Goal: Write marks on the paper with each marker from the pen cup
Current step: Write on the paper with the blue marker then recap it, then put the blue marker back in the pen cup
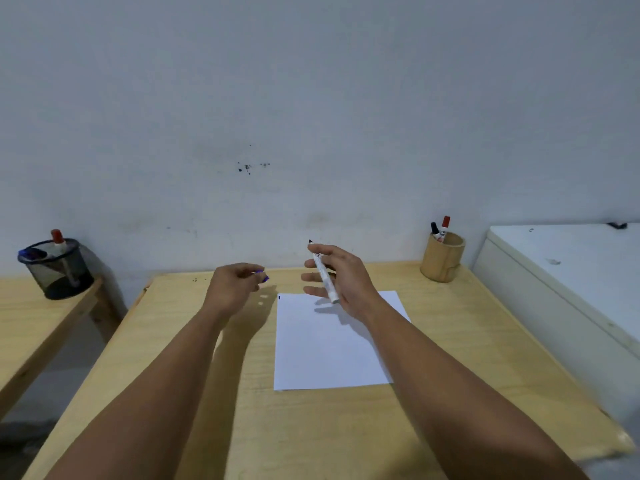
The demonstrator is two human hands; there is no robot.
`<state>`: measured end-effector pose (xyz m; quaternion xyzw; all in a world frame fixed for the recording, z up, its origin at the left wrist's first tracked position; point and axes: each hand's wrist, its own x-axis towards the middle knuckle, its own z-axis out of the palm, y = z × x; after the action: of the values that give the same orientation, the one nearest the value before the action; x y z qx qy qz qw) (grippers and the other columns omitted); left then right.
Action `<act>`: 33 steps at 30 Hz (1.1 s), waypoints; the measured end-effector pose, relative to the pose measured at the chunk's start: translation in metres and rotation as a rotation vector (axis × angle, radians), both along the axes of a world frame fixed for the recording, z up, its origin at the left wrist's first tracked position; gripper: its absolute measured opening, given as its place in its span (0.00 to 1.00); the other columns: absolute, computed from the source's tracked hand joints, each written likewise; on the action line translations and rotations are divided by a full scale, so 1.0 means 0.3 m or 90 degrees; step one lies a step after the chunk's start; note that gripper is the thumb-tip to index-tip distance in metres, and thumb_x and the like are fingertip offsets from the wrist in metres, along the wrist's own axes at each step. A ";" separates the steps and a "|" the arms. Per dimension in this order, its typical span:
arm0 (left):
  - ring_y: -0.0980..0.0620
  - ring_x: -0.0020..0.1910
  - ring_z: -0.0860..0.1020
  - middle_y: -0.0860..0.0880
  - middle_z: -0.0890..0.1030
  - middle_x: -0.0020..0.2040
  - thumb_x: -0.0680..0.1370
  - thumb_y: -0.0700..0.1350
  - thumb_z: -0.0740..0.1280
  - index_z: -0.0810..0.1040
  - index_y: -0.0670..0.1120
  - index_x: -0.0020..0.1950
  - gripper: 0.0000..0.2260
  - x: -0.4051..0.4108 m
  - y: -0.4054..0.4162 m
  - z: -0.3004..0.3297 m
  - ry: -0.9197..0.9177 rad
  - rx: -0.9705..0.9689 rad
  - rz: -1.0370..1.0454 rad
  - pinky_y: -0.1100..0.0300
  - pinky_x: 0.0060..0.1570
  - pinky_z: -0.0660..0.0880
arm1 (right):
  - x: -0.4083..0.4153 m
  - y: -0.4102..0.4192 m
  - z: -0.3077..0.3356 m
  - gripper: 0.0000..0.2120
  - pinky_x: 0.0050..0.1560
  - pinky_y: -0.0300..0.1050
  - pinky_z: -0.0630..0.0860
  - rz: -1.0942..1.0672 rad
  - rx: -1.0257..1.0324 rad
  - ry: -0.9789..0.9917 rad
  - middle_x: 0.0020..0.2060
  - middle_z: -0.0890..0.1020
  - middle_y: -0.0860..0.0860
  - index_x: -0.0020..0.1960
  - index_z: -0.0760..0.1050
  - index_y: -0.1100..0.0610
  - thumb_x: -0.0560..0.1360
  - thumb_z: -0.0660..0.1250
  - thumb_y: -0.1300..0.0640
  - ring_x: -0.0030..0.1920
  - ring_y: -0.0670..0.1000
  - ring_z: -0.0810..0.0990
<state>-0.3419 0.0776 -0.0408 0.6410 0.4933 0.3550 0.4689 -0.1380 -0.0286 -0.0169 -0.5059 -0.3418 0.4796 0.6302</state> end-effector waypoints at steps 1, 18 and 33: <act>0.51 0.43 0.81 0.50 0.87 0.47 0.80 0.43 0.72 0.86 0.45 0.56 0.07 0.011 -0.017 0.039 -0.050 -0.024 -0.006 0.57 0.45 0.75 | 0.000 -0.009 -0.001 0.13 0.39 0.48 0.86 0.004 0.004 -0.052 0.51 0.85 0.57 0.59 0.84 0.54 0.84 0.63 0.65 0.38 0.55 0.84; 0.54 0.44 0.82 0.48 0.87 0.47 0.80 0.46 0.73 0.87 0.45 0.52 0.06 0.226 -0.216 0.261 -0.080 0.003 -0.078 0.59 0.43 0.75 | 0.053 -0.132 0.022 0.09 0.35 0.39 0.76 -0.069 0.034 -0.325 0.43 0.85 0.49 0.59 0.83 0.50 0.82 0.72 0.61 0.30 0.46 0.82; 0.47 0.47 0.82 0.48 0.85 0.50 0.80 0.44 0.66 0.70 0.47 0.79 0.25 0.757 -0.246 0.270 0.069 0.109 -0.259 0.47 0.54 0.81 | 0.569 -0.184 0.055 0.08 0.49 0.42 0.77 -0.365 0.035 -0.322 0.39 0.85 0.47 0.56 0.84 0.53 0.79 0.76 0.62 0.41 0.46 0.83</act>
<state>-0.1148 0.0037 0.0403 0.7827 0.3466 0.2590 0.4474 0.0327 -0.0837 -0.0004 -0.6662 -0.3436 0.1345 0.6481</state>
